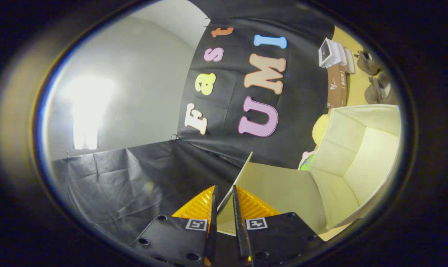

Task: Open the storage box then place both shoes into the box .Put the left shoe in first, then the right shoe, with the right side of both shoes facing outward in a uniform manner.

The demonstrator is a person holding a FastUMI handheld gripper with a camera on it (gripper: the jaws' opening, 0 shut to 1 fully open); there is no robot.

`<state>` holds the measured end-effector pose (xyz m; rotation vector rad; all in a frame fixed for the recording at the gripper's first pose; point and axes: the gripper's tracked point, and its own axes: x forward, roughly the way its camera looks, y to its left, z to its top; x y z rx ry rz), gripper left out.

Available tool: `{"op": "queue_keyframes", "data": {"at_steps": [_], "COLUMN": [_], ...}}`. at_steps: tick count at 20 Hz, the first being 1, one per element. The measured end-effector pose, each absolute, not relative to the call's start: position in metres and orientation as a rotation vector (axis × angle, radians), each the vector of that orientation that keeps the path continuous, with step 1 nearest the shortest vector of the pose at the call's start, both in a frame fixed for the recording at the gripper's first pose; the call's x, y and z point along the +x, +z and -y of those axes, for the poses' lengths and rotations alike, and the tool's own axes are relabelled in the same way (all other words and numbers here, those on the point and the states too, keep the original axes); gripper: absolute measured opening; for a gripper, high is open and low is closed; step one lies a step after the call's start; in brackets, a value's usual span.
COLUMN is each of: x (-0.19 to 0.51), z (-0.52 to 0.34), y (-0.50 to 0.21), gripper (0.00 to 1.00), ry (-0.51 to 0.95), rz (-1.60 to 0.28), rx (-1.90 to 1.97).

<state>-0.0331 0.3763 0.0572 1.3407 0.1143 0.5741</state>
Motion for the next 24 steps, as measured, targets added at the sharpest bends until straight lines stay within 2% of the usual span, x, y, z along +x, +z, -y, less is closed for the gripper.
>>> {"op": "queue_keyframes", "data": {"at_steps": [5,11,16,20,24], "x": [-0.052,-0.07,-0.076,-0.068,-0.052], "z": [-0.418,-0.444,-0.417,-0.349,-0.257], "y": [0.037,0.003,0.007,0.015,0.001], "gripper": [0.21,0.17,0.62,0.98,0.98], "ry": [0.622,0.6,0.537,0.4,0.184], "rz": [-0.138,-0.16,-0.121,-0.058,-0.077], "rx": [1.249,1.036,0.912,0.779,0.636]}}
